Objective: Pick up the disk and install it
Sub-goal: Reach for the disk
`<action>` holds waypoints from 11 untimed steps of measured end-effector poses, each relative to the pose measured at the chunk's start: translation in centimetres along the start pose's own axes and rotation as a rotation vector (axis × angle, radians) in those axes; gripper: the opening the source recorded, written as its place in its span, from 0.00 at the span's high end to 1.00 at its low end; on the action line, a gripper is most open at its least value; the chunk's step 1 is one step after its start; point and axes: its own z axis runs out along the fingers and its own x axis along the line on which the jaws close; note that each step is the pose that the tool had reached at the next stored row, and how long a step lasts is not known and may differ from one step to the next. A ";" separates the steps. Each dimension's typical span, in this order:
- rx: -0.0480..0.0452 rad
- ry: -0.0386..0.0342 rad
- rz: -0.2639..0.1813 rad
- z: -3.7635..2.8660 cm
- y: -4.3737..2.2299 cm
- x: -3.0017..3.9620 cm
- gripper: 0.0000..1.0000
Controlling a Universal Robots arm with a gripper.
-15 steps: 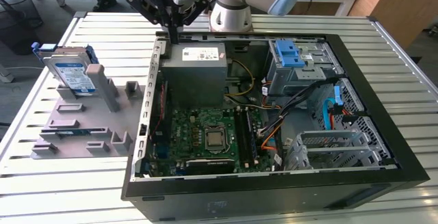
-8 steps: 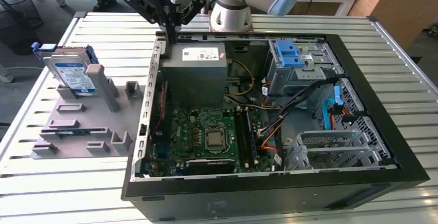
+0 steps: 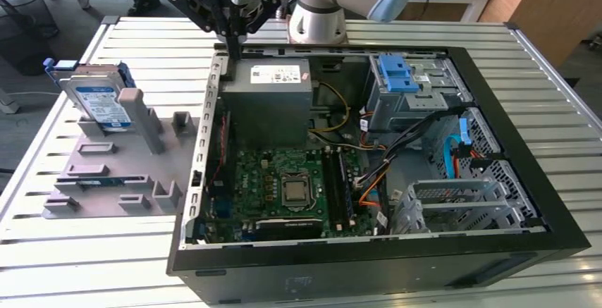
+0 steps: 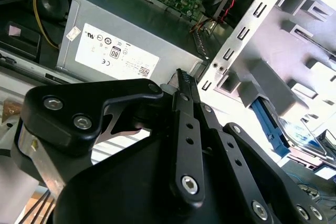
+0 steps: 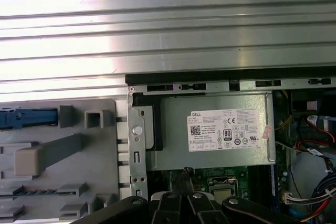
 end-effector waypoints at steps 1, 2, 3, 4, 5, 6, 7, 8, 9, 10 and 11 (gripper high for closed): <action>0.0000 0.0000 0.000 0.00 0.00 0.01 0.89; 0.0000 0.0000 0.000 0.00 0.01 0.03 0.89; 0.0001 0.0000 0.000 0.00 0.00 0.07 0.89; 0.0000 0.0000 0.000 0.00 0.00 0.12 0.89; 0.0000 0.0000 0.000 0.00 0.00 0.16 0.89; 0.0000 0.0000 0.000 0.00 0.02 0.22 0.89; 0.0000 0.0000 0.000 0.00 0.04 0.28 0.89; 0.0000 0.0001 0.000 0.00 0.08 0.34 0.89; 0.0001 0.0000 0.000 0.00 0.13 0.40 0.89; 0.0001 0.0001 0.000 0.00 0.18 0.46 0.89; 0.0001 0.0000 0.000 0.00 0.23 0.52 0.89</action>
